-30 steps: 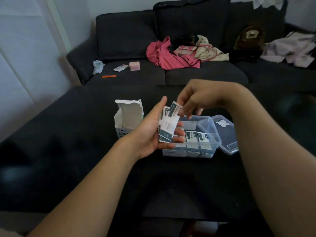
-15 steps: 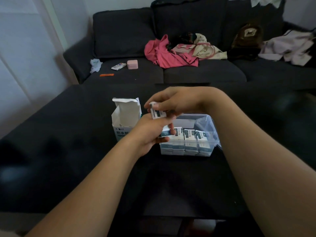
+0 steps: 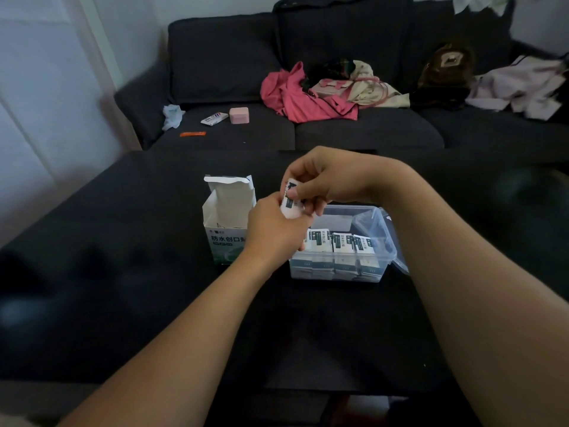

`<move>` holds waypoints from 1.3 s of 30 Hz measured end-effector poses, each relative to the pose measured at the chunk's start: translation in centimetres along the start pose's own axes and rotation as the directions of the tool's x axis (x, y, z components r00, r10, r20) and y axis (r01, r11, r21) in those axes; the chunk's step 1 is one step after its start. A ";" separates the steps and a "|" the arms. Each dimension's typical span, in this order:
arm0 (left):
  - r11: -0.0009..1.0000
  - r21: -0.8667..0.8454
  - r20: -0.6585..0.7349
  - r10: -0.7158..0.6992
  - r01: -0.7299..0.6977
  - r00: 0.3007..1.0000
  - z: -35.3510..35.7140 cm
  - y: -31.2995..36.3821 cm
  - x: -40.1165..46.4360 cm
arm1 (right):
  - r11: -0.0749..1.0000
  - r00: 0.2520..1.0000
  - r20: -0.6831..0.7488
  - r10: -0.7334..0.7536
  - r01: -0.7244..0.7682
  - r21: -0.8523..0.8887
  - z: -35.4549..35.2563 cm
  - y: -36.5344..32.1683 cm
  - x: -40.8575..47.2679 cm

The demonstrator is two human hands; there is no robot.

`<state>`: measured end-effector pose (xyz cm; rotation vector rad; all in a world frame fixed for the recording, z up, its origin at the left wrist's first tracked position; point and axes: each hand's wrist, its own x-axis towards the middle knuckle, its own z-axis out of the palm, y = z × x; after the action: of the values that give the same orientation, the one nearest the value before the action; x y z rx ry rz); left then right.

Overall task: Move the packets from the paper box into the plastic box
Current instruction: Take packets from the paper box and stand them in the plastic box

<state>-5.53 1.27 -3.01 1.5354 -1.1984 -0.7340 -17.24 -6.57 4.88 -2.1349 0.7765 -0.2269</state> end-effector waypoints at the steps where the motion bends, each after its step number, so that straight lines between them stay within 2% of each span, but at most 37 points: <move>1: 1.000 0.016 0.015 0.010 -0.010 1.000 0.0 0.0 0.0 | 1.000 1.000 0.000 0.008 -0.008 0.010 0.0 0.0 0.0; 4: 0.998 0.039 0.020 0.041 -0.042 0.999 0.3 -0.2 0.0 | 0.997 0.999 0.021 0.048 -0.049 0.057 -0.3 0.3 -0.1; 11: 0.973 0.190 -0.125 0.156 -0.131 0.980 0.7 -1.0 0.5 | 0.997 0.997 0.019 0.075 -0.075 0.005 0.2 0.3 0.3; 13: 0.969 0.208 -0.084 0.152 -0.132 0.985 0.7 -1.1 0.6 | 0.996 0.997 0.007 0.072 -0.071 -0.059 0.4 0.4 0.3; 16: 0.968 0.214 0.087 0.115 -0.131 0.990 0.5 -0.7 0.4 | 0.992 0.995 -0.043 0.093 -0.096 -0.077 -0.8 1.4 -0.4; 18: 0.940 0.290 0.135 0.145 -0.179 0.980 0.1 -0.6 0.3 | 0.980 0.976 -0.134 0.168 -0.180 -0.083 -2.9 2.7 -1.9; 20: 0.899 0.361 0.120 0.219 -0.248 0.968 -0.4 -0.4 0.2 | 0.942 0.938 -0.180 0.294 -0.317 -0.113 -4.8 4.1 -3.7; 23: 0.805 0.481 0.194 0.287 -0.346 0.938 -1.0 -0.4 0.2 | 0.850 0.859 -0.105 0.501 -0.511 -0.130 -5.0 5.8 -4.7; 28: 0.691 0.607 0.367 0.195 -0.393 0.910 -0.7 -0.4 -0.1 | 0.804 0.823 -0.003 0.568 -0.556 -0.209 -2.5 6.5 -1.6; 34: 0.621 0.697 0.410 0.064 -0.358 0.910 -1.2 0.0 -0.2 | 0.757 0.792 0.062 0.607 -0.553 -0.347 -1.0 6.7 -0.1; 39: 0.609 0.706 0.442 0.021 -0.362 0.897 -1.0 -0.2 0.0 | 0.743 0.779 0.072 0.623 -0.561 -0.365 -0.2 7.6 0.5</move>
<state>-4.63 1.64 -2.87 1.9412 -2.1678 -0.3674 -20.39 -10.49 -0.86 -2.0328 1.4116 0.4769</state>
